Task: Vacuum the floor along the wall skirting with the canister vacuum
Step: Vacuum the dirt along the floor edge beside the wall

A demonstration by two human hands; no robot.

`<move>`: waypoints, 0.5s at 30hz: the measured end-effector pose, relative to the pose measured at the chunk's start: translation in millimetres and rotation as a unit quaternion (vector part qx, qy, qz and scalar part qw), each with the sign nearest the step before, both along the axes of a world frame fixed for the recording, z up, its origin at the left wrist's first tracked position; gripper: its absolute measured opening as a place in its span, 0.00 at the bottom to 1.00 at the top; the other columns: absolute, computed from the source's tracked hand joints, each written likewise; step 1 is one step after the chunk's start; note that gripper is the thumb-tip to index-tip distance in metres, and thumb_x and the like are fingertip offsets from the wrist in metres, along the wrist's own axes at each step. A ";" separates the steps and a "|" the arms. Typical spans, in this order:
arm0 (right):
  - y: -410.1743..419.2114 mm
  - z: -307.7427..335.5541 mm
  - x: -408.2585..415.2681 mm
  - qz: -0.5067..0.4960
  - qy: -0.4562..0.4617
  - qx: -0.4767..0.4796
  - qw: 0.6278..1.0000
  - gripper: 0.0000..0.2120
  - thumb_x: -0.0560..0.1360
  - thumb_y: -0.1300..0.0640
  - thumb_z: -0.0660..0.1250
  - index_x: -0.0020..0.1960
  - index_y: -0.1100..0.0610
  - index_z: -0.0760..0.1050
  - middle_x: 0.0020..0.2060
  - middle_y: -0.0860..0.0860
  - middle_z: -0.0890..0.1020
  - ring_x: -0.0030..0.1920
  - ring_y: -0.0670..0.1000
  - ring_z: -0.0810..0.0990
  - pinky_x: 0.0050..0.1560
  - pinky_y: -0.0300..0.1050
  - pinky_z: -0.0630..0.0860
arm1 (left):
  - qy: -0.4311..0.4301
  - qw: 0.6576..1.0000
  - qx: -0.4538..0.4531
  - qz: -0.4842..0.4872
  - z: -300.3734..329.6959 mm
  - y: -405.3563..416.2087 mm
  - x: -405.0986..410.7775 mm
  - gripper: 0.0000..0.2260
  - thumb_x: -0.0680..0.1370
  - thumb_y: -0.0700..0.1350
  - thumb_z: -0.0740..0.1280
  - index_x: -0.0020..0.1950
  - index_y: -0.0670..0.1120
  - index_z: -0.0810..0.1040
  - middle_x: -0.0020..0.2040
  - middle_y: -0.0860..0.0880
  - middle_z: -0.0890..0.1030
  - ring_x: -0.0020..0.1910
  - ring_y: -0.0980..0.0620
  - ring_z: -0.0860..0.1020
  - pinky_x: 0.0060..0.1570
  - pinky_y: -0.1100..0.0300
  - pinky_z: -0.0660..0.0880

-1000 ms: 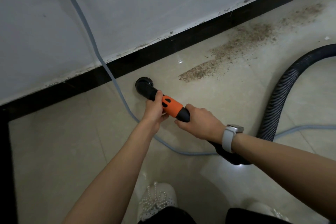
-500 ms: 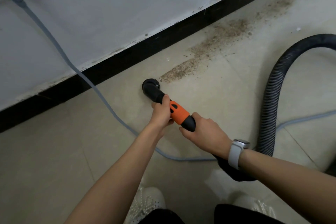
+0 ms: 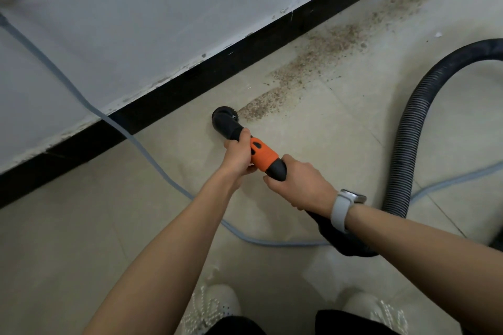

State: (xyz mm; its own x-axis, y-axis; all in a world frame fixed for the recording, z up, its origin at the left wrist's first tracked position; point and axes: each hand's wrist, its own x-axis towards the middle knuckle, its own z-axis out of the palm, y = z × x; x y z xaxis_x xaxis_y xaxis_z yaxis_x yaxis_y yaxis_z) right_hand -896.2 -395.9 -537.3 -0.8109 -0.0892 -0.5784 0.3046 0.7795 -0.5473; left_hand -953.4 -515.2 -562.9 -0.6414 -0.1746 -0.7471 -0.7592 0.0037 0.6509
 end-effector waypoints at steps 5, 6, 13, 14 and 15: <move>-1.0 0.0 20.1 0.032 -0.005 0.011 0.999 0.13 0.74 0.45 0.64 0.50 0.53 0.66 0.41 0.52 0.78 0.44 0.58 0.79 0.41 0.46 0.73 | -0.021 1.000 0.000 0.014 -7.1 -8.2 24.0 0.21 0.82 0.53 0.54 0.69 0.40 0.61 0.56 0.42 0.76 0.47 0.48 0.76 0.41 0.53 0.76; -2.6 0.2 23.7 0.042 -0.012 0.004 0.999 0.13 0.74 0.45 0.64 0.50 0.53 0.66 0.41 0.51 0.77 0.43 0.57 0.79 0.41 0.45 0.72 | -0.023 0.999 -0.001 0.023 -9.1 -11.9 29.9 0.21 0.82 0.53 0.54 0.69 0.40 0.61 0.55 0.42 0.77 0.46 0.49 0.76 0.42 0.52 0.77; -42.6 -1.5 -4.0 0.122 0.002 -0.010 0.993 0.13 0.76 0.46 0.63 0.49 0.53 0.64 0.43 0.54 0.78 0.41 0.57 0.76 0.40 0.46 0.70 | -0.010 0.994 -0.001 0.112 -9.7 -55.9 21.9 0.21 0.82 0.53 0.55 0.70 0.40 0.63 0.49 0.46 0.76 0.43 0.52 0.76 0.40 0.54 0.76; -49.6 -2.6 -12.0 0.134 0.011 -0.007 0.991 0.13 0.76 0.46 0.63 0.49 0.54 0.64 0.41 0.53 0.76 0.40 0.56 0.74 0.39 0.46 0.69 | -0.009 0.992 0.000 0.124 -8.8 -62.6 16.1 0.22 0.82 0.53 0.55 0.70 0.40 0.63 0.52 0.44 0.76 0.43 0.51 0.76 0.40 0.54 0.75; -55.9 -3.7 -20.4 0.146 0.022 -0.001 0.989 0.12 0.76 0.47 0.63 0.49 0.54 0.63 0.40 0.52 0.75 0.39 0.56 0.73 0.38 0.45 0.68 | -0.007 0.991 0.001 0.133 -8.0 -69.1 9.9 0.22 0.82 0.53 0.55 0.70 0.40 0.64 0.55 0.42 0.76 0.45 0.50 0.76 0.41 0.53 0.74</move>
